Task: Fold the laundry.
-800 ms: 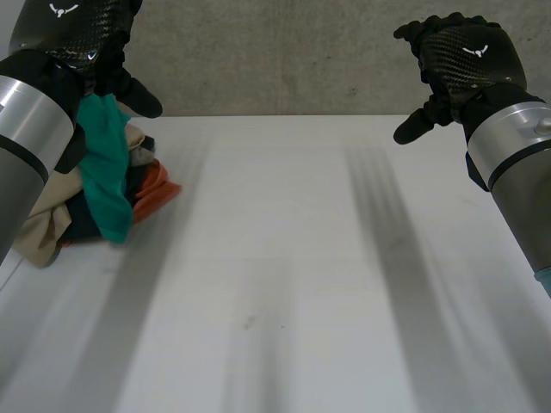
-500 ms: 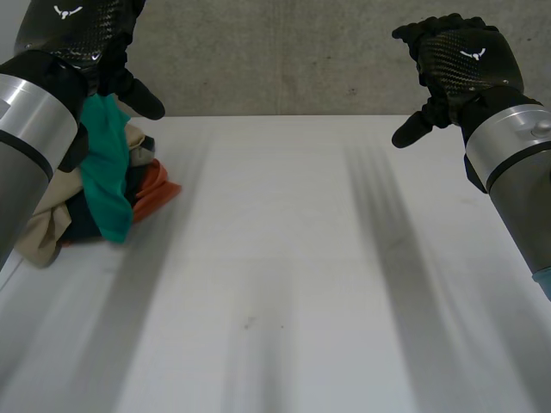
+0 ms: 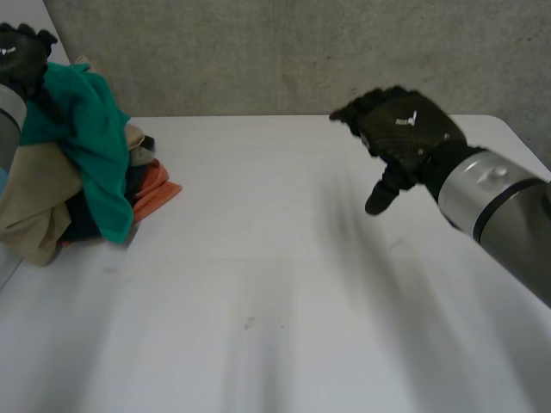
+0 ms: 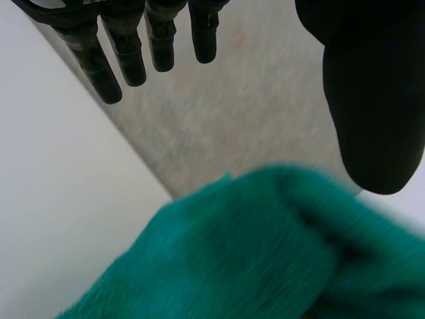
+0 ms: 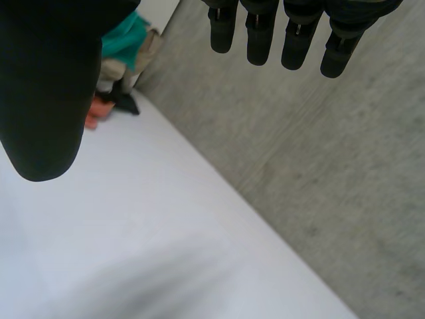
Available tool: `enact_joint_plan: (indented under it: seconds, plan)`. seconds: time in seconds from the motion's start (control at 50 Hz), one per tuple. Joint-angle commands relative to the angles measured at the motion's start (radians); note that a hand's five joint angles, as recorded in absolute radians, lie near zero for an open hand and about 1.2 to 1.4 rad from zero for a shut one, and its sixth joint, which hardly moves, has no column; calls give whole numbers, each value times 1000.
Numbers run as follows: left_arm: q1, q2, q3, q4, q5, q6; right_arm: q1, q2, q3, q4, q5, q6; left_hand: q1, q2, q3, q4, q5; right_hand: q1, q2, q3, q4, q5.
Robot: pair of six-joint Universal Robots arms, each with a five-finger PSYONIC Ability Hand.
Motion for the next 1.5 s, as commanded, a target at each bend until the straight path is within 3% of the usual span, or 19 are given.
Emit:
enact_joint_plan:
  seconds: [0.02, 0.08, 0.14, 0.16, 0.32, 0.4, 0.54, 0.66, 0.8, 0.82, 0.86, 0.9, 0.92, 1.02, 1.08, 1.24, 1.4, 1.5]
  plan:
    - [59, -242, 186, 57, 5, 94, -12, 23, 86, -8, 3, -2, 57, 39, 35, 43, 26, -48, -37, -33, -33, -42]
    - [58, -282, 214, 79, 5, 120, -12, 25, 110, -12, 3, -2, 209, 191, 187, 196, 178, -48, -37, -33, -33, -42]
    - [44, -285, 221, 110, 4, 142, -17, 26, 124, -13, 3, -4, 821, 803, 799, 808, 791, -48, -37, -33, -33, -42]
    - [27, -282, 218, 129, 2, 136, -22, 26, 127, -15, 3, -4, 1201, 1183, 1179, 1187, 1170, -48, -37, -33, -33, -42]
    - [-96, -47, 120, 176, -15, 100, -75, 23, 130, -28, -2, -2, 1204, 1187, 1182, 1191, 1174, -48, -37, -33, -33, -42]
    - [-195, 95, 44, 174, -16, 1, -84, 21, 123, -36, 1, -2, 1204, 1187, 1182, 1191, 1174, -48, -37, -33, -33, -42]
    - [-387, 287, -125, 139, -6, -275, -127, 12, 106, -41, 3, 12, 1204, 1187, 1182, 1191, 1174, -48, -37, -33, -33, -42]
    - [-504, 258, -230, 113, -6, -343, -152, 14, 103, -45, 4, 13, 1204, 1187, 1182, 1191, 1174, -48, -37, -33, -33, -42]
    - [-666, -4, -228, 70, -16, -338, -172, 26, 104, -51, 9, 15, 1204, 1187, 1182, 1191, 1174, -48, -37, -33, -33, -42]
    - [-671, -47, -216, 52, -15, -338, -173, 26, 104, -51, 9, 13, 850, 832, 828, 837, 820, -48, -37, -33, -33, -42]
    - [-671, -79, -207, 24, -13, -337, -178, 34, 104, -51, 9, 12, 400, 382, 378, 386, 369, -48, -37, -33, -33, -42]
    - [-676, -93, -202, -24, -12, -335, -180, 44, 104, -50, 9, 12, 102, 85, 80, 89, 72, -48, -37, -33, -33, -42]
    - [-676, -90, -201, -34, -10, -335, -180, 55, 106, -50, 10, 10, 57, 40, 35, 44, 27, -48, -37, -33, -33, -42]
    - [-660, -4, -213, -73, -16, -338, -175, 60, 113, -42, 15, 5, 7, -11, -15, -6, -23, -48, -37, -33, -33, -42]
    - [-611, 83, -268, -81, -18, -337, -166, 61, 129, -41, 15, 5, 10, -8, -12, -3, -20, -48, -37, -33, -33, -42]
    - [-513, 241, -536, -73, -6, -331, -158, 32, 215, -28, 12, -2, 48, 30, 26, 35, 18, -48, -37, -33, -33, -42]
    - [-446, 234, -748, -12, 4, -173, -103, 31, 348, -80, 10, -5, 118, 101, 96, 105, 88, -48, -37, -33, -33, -42]
    - [-436, 192, -799, 53, 30, -73, -55, 52, 415, -201, 44, 2, 183, 165, 161, 170, 153, -48, -37, -33, -33, -42]
